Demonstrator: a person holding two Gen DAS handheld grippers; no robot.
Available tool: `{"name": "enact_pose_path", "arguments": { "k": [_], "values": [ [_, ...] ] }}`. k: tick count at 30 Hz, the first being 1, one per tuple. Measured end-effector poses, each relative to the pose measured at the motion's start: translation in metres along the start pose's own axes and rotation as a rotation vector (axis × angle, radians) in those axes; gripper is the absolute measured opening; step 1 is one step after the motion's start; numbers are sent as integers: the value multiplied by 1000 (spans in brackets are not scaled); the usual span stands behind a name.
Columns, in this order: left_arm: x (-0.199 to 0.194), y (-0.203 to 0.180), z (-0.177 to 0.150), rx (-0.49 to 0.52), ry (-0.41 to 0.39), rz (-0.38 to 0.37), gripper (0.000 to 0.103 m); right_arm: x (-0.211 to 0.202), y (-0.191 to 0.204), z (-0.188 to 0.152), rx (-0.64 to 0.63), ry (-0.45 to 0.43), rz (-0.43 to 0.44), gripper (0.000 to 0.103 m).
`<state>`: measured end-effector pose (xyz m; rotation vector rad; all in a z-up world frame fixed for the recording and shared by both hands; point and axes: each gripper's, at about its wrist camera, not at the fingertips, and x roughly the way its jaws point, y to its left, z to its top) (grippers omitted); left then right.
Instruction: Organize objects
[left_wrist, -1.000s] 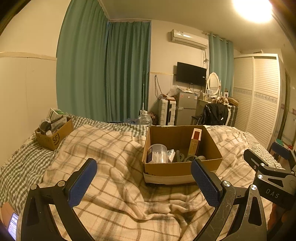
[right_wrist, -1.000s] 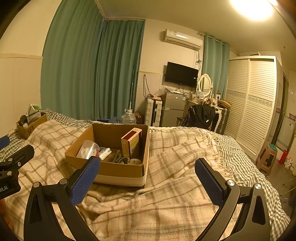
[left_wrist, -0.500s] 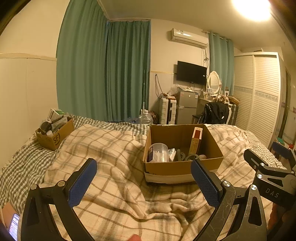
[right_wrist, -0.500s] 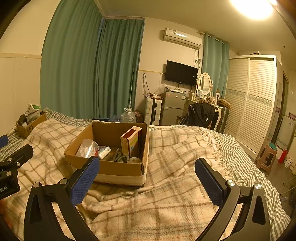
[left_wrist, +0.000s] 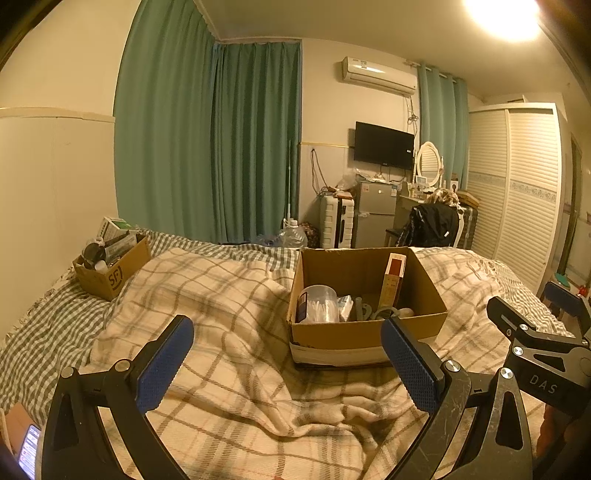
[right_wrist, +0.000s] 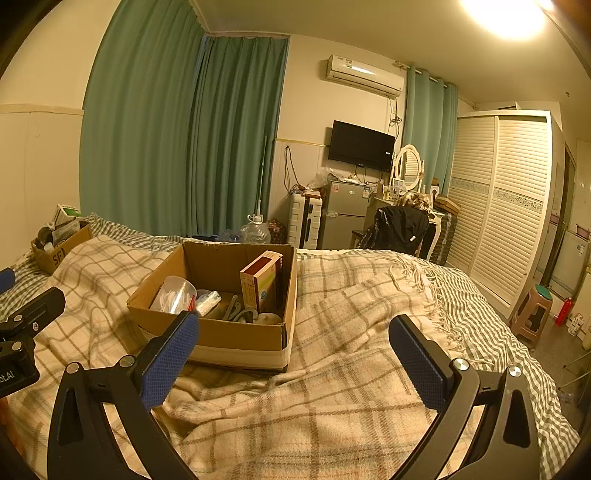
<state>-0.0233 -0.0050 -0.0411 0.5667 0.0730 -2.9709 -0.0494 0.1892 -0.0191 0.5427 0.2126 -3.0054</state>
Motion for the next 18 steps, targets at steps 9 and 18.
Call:
{"name": "enact_pose_path", "arguments": {
  "k": [9, 18],
  "values": [
    [1, 0, -1, -1, 9, -6, 103, 0, 0, 0, -1, 2, 1, 103],
    [2, 2, -1, -11, 11, 5, 103, 2, 0, -2, -2, 5, 4, 102]
  ]
}}
